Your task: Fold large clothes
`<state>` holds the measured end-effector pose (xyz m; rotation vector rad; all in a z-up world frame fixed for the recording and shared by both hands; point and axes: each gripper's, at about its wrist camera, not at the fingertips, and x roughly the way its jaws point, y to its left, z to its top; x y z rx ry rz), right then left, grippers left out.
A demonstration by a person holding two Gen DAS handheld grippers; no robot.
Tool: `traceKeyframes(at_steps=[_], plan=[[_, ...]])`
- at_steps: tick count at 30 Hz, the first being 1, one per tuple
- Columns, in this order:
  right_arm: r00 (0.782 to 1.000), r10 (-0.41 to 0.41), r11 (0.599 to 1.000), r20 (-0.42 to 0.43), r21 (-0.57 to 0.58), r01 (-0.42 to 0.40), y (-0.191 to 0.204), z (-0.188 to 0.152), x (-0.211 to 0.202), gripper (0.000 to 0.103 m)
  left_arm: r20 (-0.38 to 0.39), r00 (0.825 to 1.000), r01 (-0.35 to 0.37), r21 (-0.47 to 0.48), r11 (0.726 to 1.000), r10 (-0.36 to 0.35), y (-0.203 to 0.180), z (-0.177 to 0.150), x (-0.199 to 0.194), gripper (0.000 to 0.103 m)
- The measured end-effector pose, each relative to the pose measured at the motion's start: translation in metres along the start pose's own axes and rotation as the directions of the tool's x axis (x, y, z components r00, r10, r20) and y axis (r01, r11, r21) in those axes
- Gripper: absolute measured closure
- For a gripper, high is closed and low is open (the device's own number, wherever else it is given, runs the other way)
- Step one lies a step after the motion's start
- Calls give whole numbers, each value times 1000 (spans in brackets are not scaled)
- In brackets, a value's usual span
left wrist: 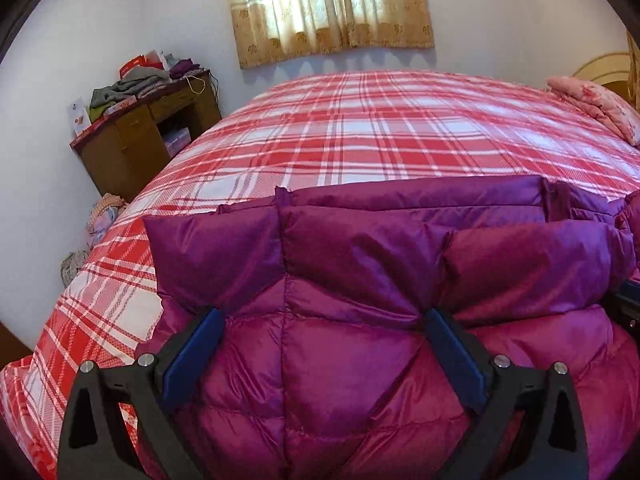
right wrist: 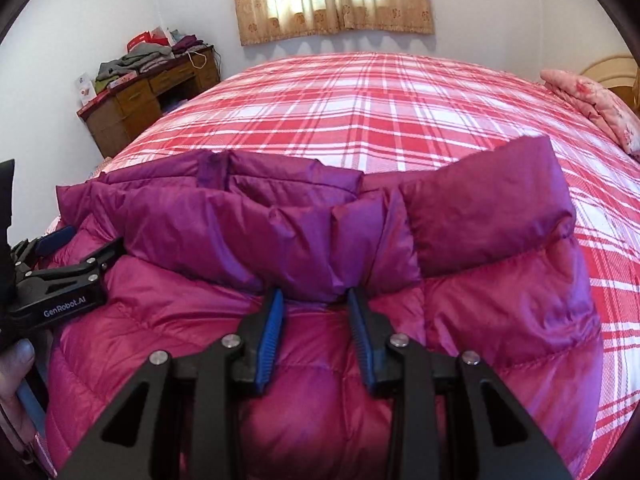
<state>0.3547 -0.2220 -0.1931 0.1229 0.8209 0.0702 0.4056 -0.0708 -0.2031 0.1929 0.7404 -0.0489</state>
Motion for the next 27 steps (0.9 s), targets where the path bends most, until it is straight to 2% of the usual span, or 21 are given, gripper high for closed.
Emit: traceKeyframes(at_steps=[8,23,26,27], plan=[[1000,-9,1000,-22,-1,9,1,2,5,67,-39,999,-25,24,999,26,-7,-1,8,1],[999,-21,1000,-40,-15,21,1,5,10,67,-56,998,-37,36,999,39,-8,2,10,1],[995,-65,997,-71,-41,62,6,12,5,65,-120,992,-34,0,999,34,-1,13,5,1],[995,-72,997,-69,-23,71,8,14,0,63,-109,993,-39,-20,999,36,2,17,-4,1]])
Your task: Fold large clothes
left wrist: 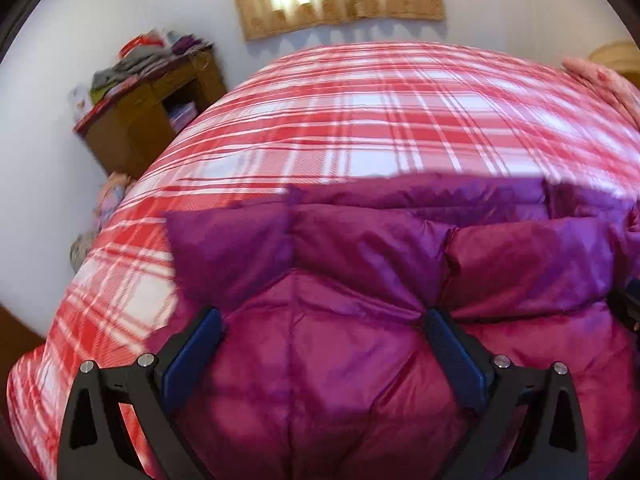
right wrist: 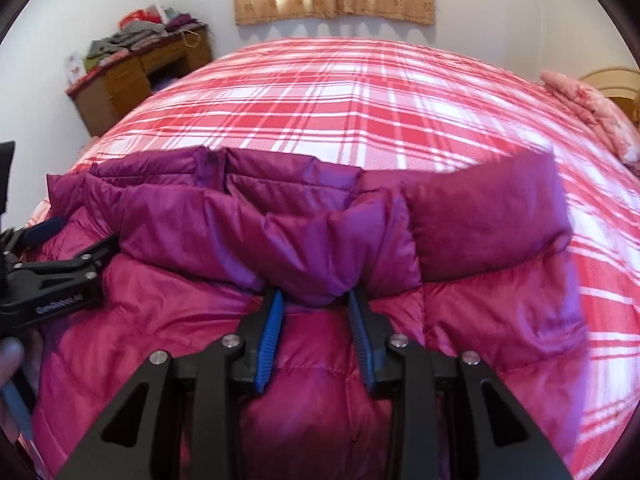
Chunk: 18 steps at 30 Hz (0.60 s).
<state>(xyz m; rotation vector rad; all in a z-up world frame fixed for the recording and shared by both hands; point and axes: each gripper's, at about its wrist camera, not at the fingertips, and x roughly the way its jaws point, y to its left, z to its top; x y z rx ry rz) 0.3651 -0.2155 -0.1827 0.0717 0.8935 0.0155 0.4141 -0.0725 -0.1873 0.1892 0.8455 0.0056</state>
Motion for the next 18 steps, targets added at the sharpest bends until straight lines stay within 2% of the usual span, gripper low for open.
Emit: traceKeyframes(at_steps=[2,5,8,11,18], plan=[[998,7,999,57,46,-9,8,8,-19,63,74,997,19,-47,999,-16,5,7,-25,1],[995,2,1000,102,14,-4,32,19,-29,60,121,989,91,-73,993,-81,3,14,-34,1],[996,-22,1000,84,8,21,44,22,-11,60,73,997,28,-43,999,-24,-8,11,-10,1],[999,-18,999,33,31,17,40,15,11,60,2,999,34,-74,997,-34,-6,1,14,1],[1000,-19,1000,24,12,18,43,10,23,59,8,999,35,-95,995,-34,-6,-4,21,1]])
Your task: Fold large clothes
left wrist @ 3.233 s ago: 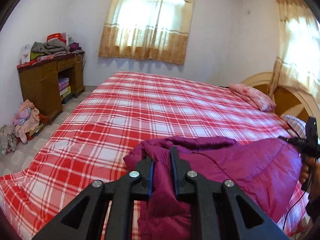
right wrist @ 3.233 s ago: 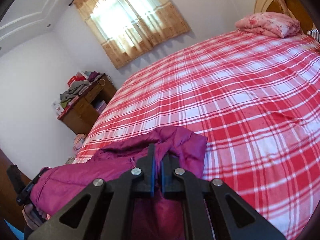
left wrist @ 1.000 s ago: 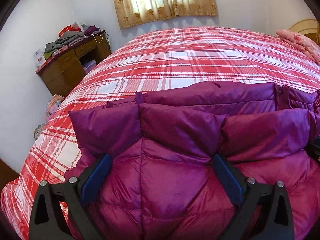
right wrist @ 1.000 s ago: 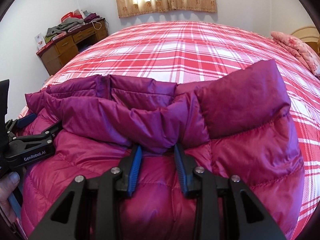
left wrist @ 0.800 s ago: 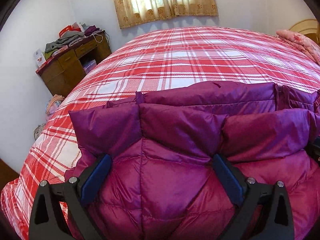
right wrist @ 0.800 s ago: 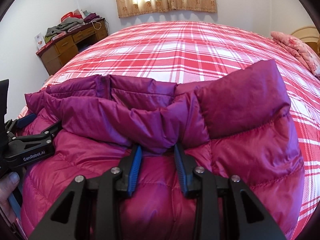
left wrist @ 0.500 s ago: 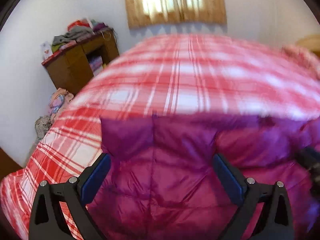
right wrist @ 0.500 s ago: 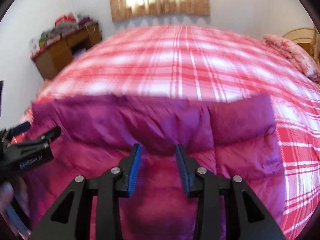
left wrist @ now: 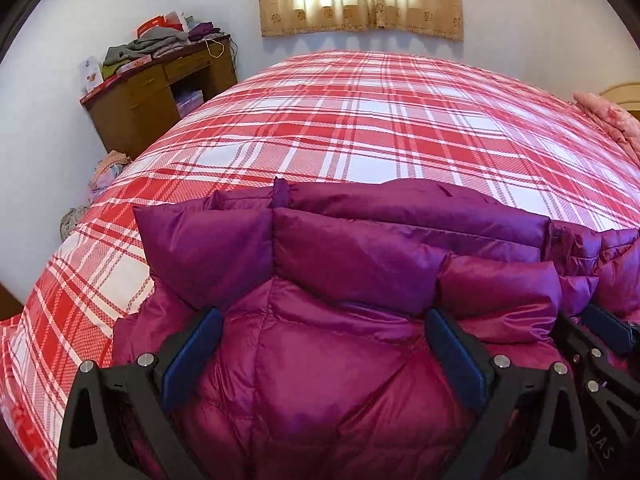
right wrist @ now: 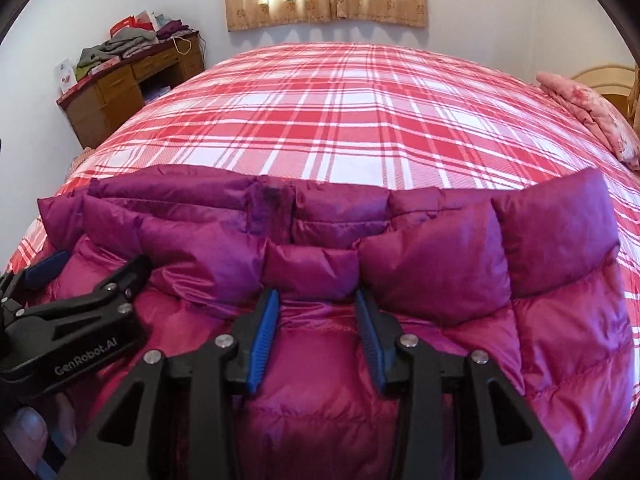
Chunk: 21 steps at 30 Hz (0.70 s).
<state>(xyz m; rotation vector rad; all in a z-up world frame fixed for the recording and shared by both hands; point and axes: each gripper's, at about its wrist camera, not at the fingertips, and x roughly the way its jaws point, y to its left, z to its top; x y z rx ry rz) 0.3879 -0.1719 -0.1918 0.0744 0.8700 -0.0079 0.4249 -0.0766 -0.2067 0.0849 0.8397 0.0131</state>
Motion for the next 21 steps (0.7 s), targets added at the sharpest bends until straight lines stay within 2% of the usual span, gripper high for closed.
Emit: traceKeyframes(at_steps=[12,15,18,19,21], plan=[[1000,-17,1000,-3,-22,17,7,-1,5,58,-13,1000,-15,8,1000,15,-4,-2,7,1],[1000,-17,1000,-9,-24,17,8,-1,7,58,-48,999,-1,19,1000,2,-5,0,12,1],[999,-32,999,-22,-42,31,12,1,6,57,-114,992,56,20,998,-54,2,8,15,1],[999,-25,999,-28,-46,24,12,1,4,55,-136,989,59,25,998,-55,5,9,11,1],[999,-12,999,-38,-39,10,8,-3,-13,42,-120,991,55,3,998,-54,14,6,-14,1]])
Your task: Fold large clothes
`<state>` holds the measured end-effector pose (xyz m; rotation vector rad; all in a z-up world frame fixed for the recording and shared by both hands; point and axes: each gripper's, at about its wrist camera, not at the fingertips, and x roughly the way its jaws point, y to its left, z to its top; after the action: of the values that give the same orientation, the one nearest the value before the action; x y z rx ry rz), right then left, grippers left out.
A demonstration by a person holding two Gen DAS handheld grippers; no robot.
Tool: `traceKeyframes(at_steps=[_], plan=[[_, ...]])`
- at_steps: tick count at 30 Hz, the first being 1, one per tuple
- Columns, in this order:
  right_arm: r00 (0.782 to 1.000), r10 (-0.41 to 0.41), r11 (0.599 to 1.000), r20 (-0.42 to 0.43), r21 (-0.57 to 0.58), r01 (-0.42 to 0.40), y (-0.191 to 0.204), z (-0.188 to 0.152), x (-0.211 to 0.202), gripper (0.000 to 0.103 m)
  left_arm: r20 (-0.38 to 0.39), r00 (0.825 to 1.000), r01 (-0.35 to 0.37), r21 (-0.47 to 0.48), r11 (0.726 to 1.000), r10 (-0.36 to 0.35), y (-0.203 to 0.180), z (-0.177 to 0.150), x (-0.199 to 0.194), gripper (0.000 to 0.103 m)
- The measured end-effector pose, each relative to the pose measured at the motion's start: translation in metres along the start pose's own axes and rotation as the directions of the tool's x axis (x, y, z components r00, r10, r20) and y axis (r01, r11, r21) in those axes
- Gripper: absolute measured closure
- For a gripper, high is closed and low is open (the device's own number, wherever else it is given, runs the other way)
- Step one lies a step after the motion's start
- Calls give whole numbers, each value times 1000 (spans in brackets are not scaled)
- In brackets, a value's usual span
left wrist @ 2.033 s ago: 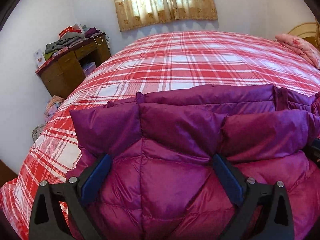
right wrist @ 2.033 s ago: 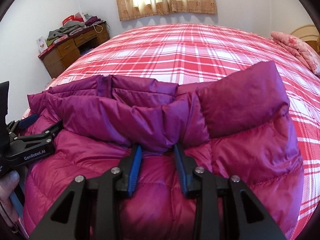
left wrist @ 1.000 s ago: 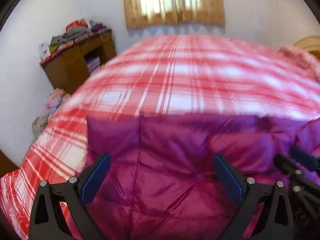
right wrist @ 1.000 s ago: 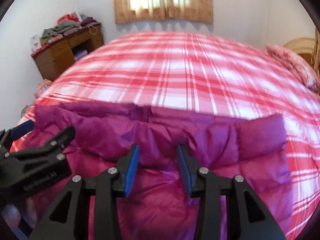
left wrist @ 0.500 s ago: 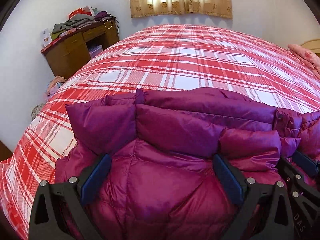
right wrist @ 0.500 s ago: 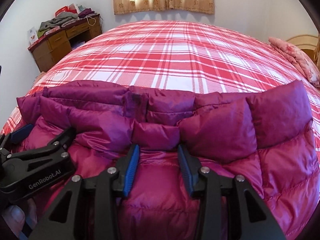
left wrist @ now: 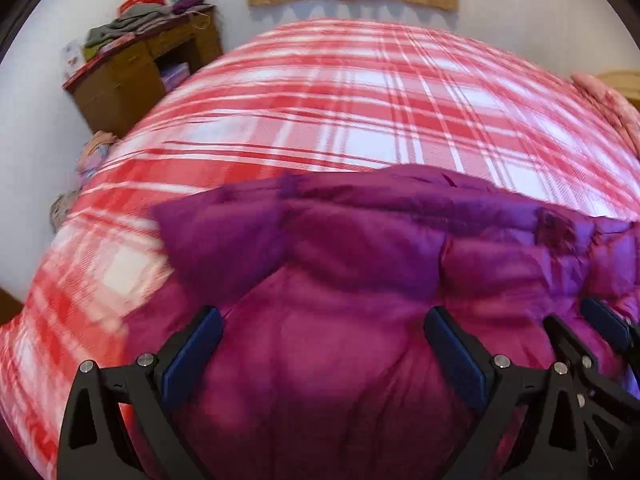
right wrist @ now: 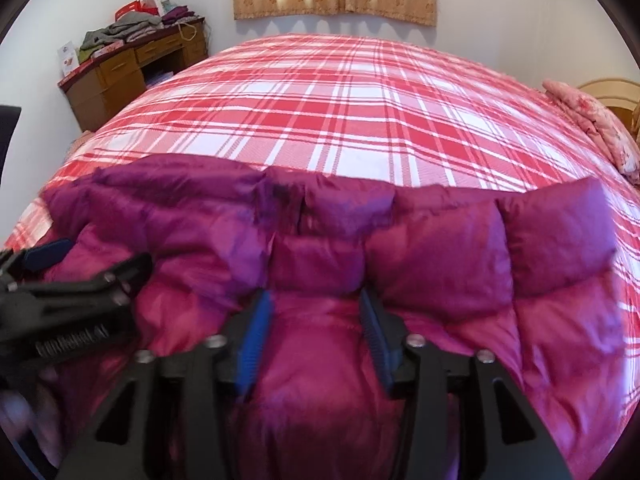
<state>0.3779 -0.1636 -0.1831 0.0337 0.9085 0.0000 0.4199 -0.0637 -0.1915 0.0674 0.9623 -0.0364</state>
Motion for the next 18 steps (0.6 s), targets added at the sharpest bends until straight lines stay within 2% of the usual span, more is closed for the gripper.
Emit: traceKeyframes(at_steps=[2,4,6,8,12,14,16,18], plan=[[999,4,1000,34,1,-4,-1,-11,-24,37,81,996,37,10,999,-38,10,-19,-35,1],[996,-34,999,81,-28,36,2,-30,-51,37,143,990,19,-3,1000,-18,21,-43,-54,1],[995,-55,998,86,-22,57,1,-47,-57,37,149,989,-1,-16,1000,3,25,-63,-52,1],[993,-84,996,85,-23,86,6,-62,-53,37,119,992,-42,5,999,41,20,-76,-38,1],[985,-128,989,116,-59,135,15,-76,-45,35,168,983,-78,30,996,72,15,-88,-41,1],[986,-132,988,103,-62,139,15,-74,-42,35,156,985,-77,27,997,71,17,-89,-45,1],[987,-128,989,96,-66,135,15,-74,-44,35,151,986,-67,-14,998,69,26,-94,-57,1],[988,-123,989,98,-65,130,13,-75,-57,34,193,980,-32,-68,997,44,43,-107,-81,1]])
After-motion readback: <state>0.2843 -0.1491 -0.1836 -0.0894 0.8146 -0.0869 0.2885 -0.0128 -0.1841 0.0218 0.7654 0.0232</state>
